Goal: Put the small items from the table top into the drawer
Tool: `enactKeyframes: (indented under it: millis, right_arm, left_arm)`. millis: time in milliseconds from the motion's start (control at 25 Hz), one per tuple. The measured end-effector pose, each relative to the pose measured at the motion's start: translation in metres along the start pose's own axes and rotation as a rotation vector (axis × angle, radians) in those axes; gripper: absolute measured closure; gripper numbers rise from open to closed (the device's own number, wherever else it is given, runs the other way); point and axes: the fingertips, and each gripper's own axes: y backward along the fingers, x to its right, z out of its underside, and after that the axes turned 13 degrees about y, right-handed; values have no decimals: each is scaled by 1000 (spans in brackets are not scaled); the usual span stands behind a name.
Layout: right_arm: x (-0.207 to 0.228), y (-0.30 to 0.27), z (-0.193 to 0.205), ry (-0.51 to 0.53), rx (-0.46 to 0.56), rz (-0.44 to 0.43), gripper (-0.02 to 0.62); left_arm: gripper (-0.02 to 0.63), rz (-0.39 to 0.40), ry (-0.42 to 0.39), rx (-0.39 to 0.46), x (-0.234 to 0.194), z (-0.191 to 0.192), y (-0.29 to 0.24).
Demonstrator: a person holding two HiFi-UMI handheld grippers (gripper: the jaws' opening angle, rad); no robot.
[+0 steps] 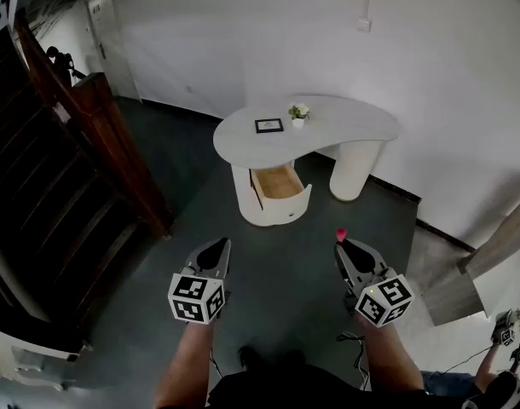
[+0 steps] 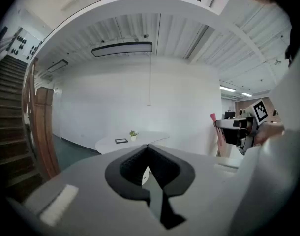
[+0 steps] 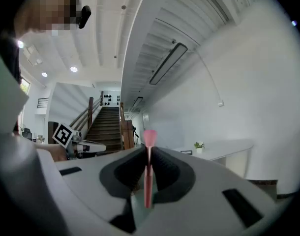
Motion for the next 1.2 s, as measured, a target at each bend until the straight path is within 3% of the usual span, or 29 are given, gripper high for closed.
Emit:
enactKeyframes:
  millis: [520, 760, 1200]
  right_arm:
    - [28, 22, 1, -18, 36, 3, 543]
    - [53, 40, -8, -34, 88, -6, 543]
    - [96, 18, 16, -91, 60, 8, 543]
  left_arm:
    - [603, 13, 1, -7, 37, 3, -18]
    - [603, -1, -16, 34, 62, -10, -23]
    - [603, 11, 24, -10, 56, 3, -78]
